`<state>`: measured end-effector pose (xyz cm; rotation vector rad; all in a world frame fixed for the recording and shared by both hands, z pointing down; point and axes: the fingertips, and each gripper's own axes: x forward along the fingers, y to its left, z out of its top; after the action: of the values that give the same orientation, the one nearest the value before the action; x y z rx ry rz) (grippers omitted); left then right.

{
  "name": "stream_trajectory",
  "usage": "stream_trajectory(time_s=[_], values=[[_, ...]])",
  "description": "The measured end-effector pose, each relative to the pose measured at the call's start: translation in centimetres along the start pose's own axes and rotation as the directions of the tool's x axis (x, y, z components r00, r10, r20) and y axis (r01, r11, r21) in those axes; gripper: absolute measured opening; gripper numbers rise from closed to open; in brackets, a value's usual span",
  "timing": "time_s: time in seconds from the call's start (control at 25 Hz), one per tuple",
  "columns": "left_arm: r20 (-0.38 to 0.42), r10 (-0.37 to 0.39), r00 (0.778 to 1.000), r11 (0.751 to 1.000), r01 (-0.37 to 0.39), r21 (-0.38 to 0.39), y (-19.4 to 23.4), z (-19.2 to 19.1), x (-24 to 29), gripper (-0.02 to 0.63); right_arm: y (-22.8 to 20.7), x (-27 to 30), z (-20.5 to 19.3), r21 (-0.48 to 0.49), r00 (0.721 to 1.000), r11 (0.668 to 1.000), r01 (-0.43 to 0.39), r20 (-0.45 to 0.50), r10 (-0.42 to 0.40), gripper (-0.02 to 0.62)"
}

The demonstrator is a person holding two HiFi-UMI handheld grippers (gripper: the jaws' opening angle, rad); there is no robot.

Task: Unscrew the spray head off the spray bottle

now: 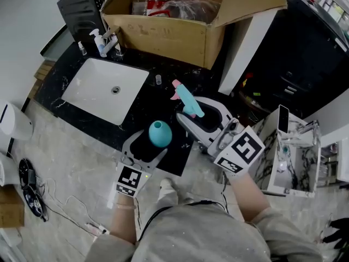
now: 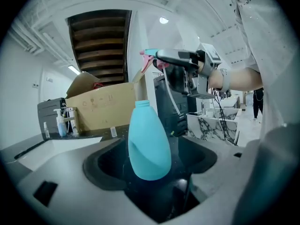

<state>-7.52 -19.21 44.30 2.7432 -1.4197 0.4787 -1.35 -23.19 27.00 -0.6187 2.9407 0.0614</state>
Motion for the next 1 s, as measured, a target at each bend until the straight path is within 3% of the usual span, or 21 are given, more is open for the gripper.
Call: stream_trajectory(time_s=[0.08,0.28,0.44,0.64,1.0], values=[[0.014,0.017,1.000,1.000,-0.017,-0.004,-0.4,0.3,-1.0,0.353,0.1,-0.6,-0.6,-0.008,1.000,1.000,-0.001,-0.011,0.001,0.156],[0.050,0.116,0.992,0.993,-0.116,-0.015,-0.5,0.7,-3.3,0.190,0.1,-2.0,-1.8,-0.003,1.000,1.000,0.012,-0.023,-0.012,0.156],[0.076,0.226,0.971,0.974,-0.224,-0.044,-0.1,1.4,-5.4,0.061,0.6,-2.9,-2.4,-0.014,0.999,1.000,0.011,-0.035,-0.012,0.156],[0.086,0.343,0.935,0.933,-0.329,-0.144,0.4,1.8,-7.9,0.015,1.6,-4.0,-2.8,-0.010,0.999,1.000,0.009,-0.038,-0.010,0.156],[0.096,0.464,0.881,0.877,-0.441,-0.191,-0.9,2.3,-11.6,0.006,3.9,-6.4,-3.9,-0.014,0.998,1.000,0.001,-0.056,-0.002,0.156]])
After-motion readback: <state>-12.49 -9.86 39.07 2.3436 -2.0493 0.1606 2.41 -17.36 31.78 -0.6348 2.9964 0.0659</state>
